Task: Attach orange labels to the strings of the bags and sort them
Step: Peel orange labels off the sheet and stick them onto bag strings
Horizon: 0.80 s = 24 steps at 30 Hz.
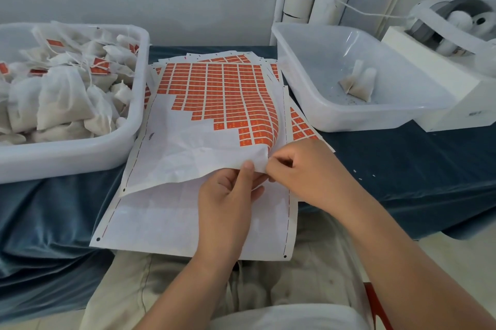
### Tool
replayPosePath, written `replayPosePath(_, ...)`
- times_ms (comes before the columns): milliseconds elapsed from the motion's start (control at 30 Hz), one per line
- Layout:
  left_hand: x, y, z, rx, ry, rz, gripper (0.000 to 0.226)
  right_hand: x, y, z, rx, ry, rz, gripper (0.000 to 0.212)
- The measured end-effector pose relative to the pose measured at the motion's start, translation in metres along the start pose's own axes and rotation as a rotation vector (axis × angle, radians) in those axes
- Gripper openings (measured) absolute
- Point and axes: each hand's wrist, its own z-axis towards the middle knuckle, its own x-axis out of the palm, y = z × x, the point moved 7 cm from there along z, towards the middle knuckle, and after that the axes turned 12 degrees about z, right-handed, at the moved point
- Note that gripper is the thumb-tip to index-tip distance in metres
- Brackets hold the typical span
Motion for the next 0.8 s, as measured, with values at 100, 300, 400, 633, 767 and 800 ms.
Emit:
replayPosePath(100,-0.001,0.001,0.001,-0.022,-0.008,-0.012,0.025,-0.001,-0.002,0.002,0.018,0.032,0.037,0.038)
replayPosePath(300,-0.004,-0.002,0.002,-0.003,-0.043,0.017,0.021,-0.018,-0.002,-0.001,0.098,0.011,0.241,0.040)
replayPosePath(400,-0.001,-0.003,0.000,0.017,-0.027,0.037,0.024,-0.013,0.006,-0.003,0.024,0.010,0.092,0.033)
replayPosePath(633,-0.003,-0.005,0.001,-0.023,-0.026,0.024,0.024,-0.022,-0.005,0.002,0.065,0.021,0.117,0.026)
replayPosePath(767,-0.005,-0.003,0.004,-0.101,0.005,-0.074,0.032,-0.050,-0.027,0.004,0.154,-0.025,0.292,0.018)
replayPosePath(800,-0.005,-0.002,0.004,-0.108,0.013,-0.079,0.032,-0.059,-0.030,0.004,0.149,-0.067,0.344,0.021)
